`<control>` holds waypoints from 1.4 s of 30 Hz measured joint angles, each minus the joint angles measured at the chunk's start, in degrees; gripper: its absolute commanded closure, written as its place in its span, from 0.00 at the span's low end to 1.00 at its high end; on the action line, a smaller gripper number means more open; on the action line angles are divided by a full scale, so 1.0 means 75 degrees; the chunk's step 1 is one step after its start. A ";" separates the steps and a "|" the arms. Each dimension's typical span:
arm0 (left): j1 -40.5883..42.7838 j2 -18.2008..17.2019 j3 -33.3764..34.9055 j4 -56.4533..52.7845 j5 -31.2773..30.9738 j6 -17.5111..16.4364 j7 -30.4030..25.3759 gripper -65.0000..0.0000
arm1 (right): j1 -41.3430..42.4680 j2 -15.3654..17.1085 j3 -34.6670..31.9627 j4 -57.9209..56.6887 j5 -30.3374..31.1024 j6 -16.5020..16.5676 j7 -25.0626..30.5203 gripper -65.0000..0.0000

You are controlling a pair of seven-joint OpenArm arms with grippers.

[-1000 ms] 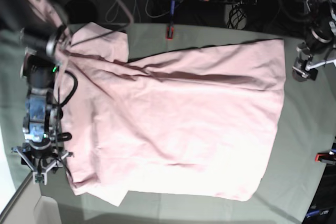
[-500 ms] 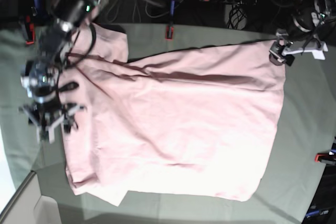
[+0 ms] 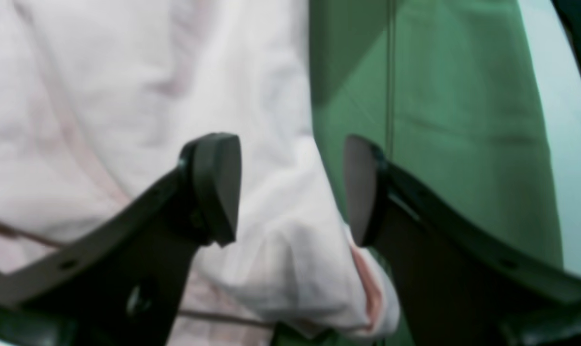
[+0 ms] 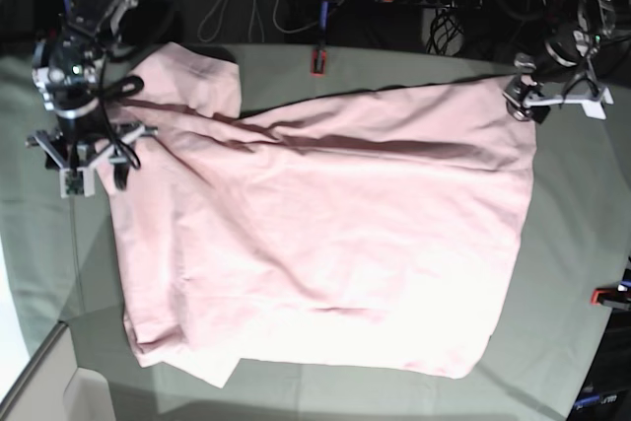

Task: Layout the t-shirt on the table in an organized manner, then fold the t-shirt properly
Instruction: 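Grasp the shirt corner with the left gripper, right gripper at the collar, then pull the shirt taut between the right and left grippers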

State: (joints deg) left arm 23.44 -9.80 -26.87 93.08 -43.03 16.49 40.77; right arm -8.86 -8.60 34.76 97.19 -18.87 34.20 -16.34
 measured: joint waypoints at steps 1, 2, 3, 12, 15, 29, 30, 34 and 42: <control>-0.0026 0.0000 0.0000 -0.0020 0.0117 -0.0006 -0.0009 0.32 | -0.0058 0.0000 -0.0003 0.0015 0.0009 0.0003 0.0012 0.48; -0.0070 -0.0006 -0.0003 -0.0096 0.0219 -0.0009 -0.0023 0.32 | -0.0099 -0.0003 -0.0009 0.0026 0.0009 0.0003 0.0015 0.48; -0.0184 -0.0003 -0.0003 -0.0265 0.0344 -0.0015 -0.0038 0.32 | -0.0157 -0.0003 -0.0009 0.0026 0.0015 0.0006 0.0012 0.48; -0.0504 -0.0020 0.0140 -0.0930 0.0507 -0.0160 -0.0175 0.32 | -0.0428 -0.0017 0.0015 0.0029 0.0035 0.0009 0.0003 0.48; -0.0507 -0.0093 0.0402 -0.0962 0.0618 -0.0688 -0.0262 0.33 | -0.0431 -0.0017 0.0015 0.0029 0.0038 0.0006 0.0003 0.48; -0.0216 -0.0090 0.0388 -0.1227 0.0460 -0.2492 -0.0090 1.00 | -0.1256 -0.0085 -0.0041 0.0953 0.1163 0.0796 0.0044 0.48; -0.0175 -0.0087 0.0402 -0.1134 0.0469 -0.2495 -0.0006 0.99 | -0.1378 -0.0085 -0.0050 0.1081 0.1355 0.0801 0.0085 0.48; -0.0032 -0.0029 0.0219 -0.0653 0.0455 -0.2527 0.0166 1.00 | -0.1897 -0.0087 -0.0035 0.1259 0.1906 0.0804 0.0038 0.48; -0.0093 -0.0061 -0.0982 0.0076 0.0405 -0.2576 0.0160 1.00 | -0.2229 -0.0087 -0.0003 0.0548 0.2197 0.0784 0.0006 0.47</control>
State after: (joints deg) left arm 22.74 -10.26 -34.24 93.65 -39.99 -2.83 41.98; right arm -25.58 -9.26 34.74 101.30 -2.39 40.07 -16.29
